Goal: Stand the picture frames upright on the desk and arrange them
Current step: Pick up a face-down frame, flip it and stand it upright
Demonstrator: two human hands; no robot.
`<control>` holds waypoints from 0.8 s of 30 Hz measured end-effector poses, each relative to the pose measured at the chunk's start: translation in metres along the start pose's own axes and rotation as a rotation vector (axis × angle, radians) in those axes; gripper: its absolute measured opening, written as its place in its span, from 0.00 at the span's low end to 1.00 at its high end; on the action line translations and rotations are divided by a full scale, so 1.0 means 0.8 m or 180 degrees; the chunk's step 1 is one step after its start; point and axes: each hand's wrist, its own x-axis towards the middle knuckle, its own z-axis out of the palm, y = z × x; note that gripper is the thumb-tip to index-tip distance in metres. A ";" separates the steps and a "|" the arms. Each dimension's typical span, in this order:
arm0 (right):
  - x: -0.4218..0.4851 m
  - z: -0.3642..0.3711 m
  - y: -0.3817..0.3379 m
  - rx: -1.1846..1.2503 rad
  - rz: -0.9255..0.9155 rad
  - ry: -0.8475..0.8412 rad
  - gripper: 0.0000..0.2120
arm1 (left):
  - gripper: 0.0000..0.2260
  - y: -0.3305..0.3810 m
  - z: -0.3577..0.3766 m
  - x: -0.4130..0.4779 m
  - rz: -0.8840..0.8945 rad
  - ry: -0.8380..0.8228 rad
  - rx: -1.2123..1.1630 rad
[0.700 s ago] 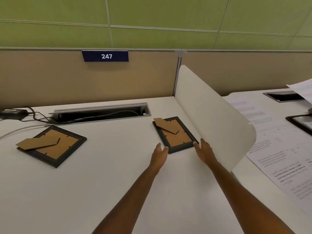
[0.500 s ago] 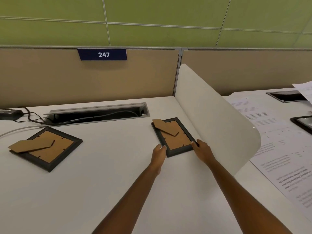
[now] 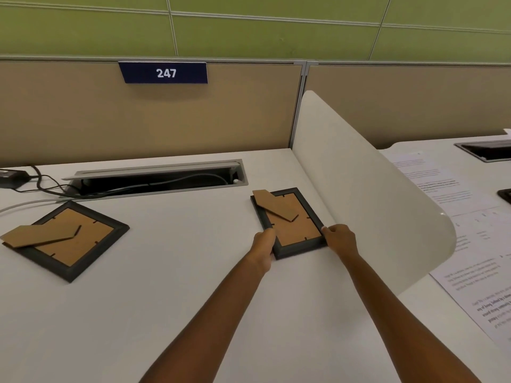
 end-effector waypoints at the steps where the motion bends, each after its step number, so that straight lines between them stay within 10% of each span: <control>1: 0.000 0.000 0.000 -0.0011 0.0031 -0.0021 0.23 | 0.17 -0.001 -0.001 0.003 0.0002 0.0009 0.0008; 10: -0.007 -0.019 -0.015 0.1210 0.0330 -0.0302 0.16 | 0.03 0.009 -0.006 -0.003 0.0106 0.0239 -0.0129; 24: -0.069 -0.039 -0.018 0.2107 -0.0307 -0.0588 0.13 | 0.13 0.056 -0.039 -0.103 0.0414 -0.0229 -0.0838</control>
